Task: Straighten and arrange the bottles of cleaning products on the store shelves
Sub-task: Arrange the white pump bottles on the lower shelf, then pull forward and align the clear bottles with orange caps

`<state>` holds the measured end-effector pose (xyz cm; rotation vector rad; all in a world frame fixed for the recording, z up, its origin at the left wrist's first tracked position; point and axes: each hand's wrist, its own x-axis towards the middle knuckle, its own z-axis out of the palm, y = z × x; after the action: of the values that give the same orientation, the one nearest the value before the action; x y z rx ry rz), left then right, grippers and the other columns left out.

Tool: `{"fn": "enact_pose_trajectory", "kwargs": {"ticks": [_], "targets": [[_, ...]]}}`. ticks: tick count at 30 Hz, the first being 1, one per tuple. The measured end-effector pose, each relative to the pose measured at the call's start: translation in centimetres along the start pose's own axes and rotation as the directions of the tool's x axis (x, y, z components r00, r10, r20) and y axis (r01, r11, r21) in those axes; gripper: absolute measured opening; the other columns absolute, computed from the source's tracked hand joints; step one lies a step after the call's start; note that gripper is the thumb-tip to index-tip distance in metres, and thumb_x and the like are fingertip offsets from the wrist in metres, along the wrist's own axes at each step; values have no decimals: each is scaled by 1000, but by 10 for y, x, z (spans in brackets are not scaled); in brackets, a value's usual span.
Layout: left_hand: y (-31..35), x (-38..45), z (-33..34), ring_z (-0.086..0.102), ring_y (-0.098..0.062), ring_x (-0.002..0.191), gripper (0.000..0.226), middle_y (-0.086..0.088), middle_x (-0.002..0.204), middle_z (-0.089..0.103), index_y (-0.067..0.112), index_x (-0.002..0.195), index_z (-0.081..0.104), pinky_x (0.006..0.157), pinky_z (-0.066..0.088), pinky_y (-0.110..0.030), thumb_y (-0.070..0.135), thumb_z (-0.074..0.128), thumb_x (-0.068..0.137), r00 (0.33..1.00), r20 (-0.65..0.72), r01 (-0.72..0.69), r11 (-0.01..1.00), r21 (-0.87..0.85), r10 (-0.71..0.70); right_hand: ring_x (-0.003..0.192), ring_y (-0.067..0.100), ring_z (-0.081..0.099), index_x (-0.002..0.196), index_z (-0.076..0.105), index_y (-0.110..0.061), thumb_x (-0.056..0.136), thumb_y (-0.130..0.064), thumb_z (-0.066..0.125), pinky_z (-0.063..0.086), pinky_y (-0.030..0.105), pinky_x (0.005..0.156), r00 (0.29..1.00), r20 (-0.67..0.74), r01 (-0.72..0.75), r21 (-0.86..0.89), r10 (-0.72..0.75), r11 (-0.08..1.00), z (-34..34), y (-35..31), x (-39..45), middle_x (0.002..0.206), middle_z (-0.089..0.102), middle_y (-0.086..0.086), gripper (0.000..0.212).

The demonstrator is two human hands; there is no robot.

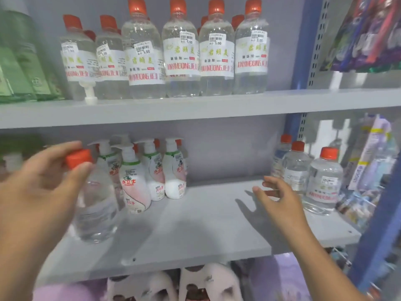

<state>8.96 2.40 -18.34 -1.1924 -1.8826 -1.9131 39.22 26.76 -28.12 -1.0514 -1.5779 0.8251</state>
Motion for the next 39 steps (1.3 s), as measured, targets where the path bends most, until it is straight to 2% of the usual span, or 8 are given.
{"fn": "enact_pose_trajectory", "kwargs": {"ticks": [3,5,13,17,20,25,31,39], "targets": [[10,-25,55,67,11,104,42,21,111,70,34,122,68,91,49,-4,7,74,90,979,190,109,977,-185,-73,106,14,65,130,62,-21,91,-29,77,46,26,84,999,-33,-40,-32,39,999,-8,-11,-11,121,66,-6,43],[18,-40,97,64,18,101,44,21,113,69,33,121,68,88,46,0,5,75,89,939,327,199,941,-275,-103,108,15,65,129,61,-22,91,-28,76,47,28,87,995,-96,-45,-65,39,997,-21,-16,-17,123,65,-5,41],[33,-56,205,63,19,101,35,25,109,69,45,107,62,107,49,-26,16,75,92,856,513,252,913,-320,-56,139,27,43,150,45,-16,90,-36,75,39,39,108,905,-425,-81,-225,-23,971,-94,-18,-7,151,38,9,70],[20,-77,224,61,1,124,54,23,128,66,52,135,52,112,46,-42,54,74,85,760,644,275,941,-197,-87,146,30,37,158,28,-19,84,-44,80,38,51,116,954,-284,-149,-183,93,972,-105,-1,21,158,36,9,93],[11,-105,224,66,-4,120,75,21,130,68,60,142,39,109,49,-42,37,81,85,667,737,329,930,-165,-105,122,26,59,133,46,-23,83,-37,83,48,41,96,977,-169,-144,-68,131,987,-109,15,36,132,60,1,63],[18,-123,241,70,-7,113,78,15,124,71,43,139,49,105,53,-44,14,89,78,736,655,374,909,-186,-169,86,6,64,106,55,-31,78,-29,88,42,18,63,997,-66,-37,-131,28,991,-110,21,31,93,62,-19,42],[61,-142,205,72,3,96,71,24,109,74,41,127,55,76,55,-12,4,88,75,843,477,379,905,-195,-250,81,-12,67,100,66,-40,70,-26,92,48,9,68,975,205,81,10,-81,997,-97,-12,-1,89,76,-18,42],[180,-113,80,71,1,101,68,23,112,74,64,114,59,75,60,-21,45,93,57,978,207,25,988,-151,7,79,-4,72,104,71,-37,64,-23,93,52,11,64,885,330,217,329,-328,919,-112,-139,-32,88,77,-21,47]]}}
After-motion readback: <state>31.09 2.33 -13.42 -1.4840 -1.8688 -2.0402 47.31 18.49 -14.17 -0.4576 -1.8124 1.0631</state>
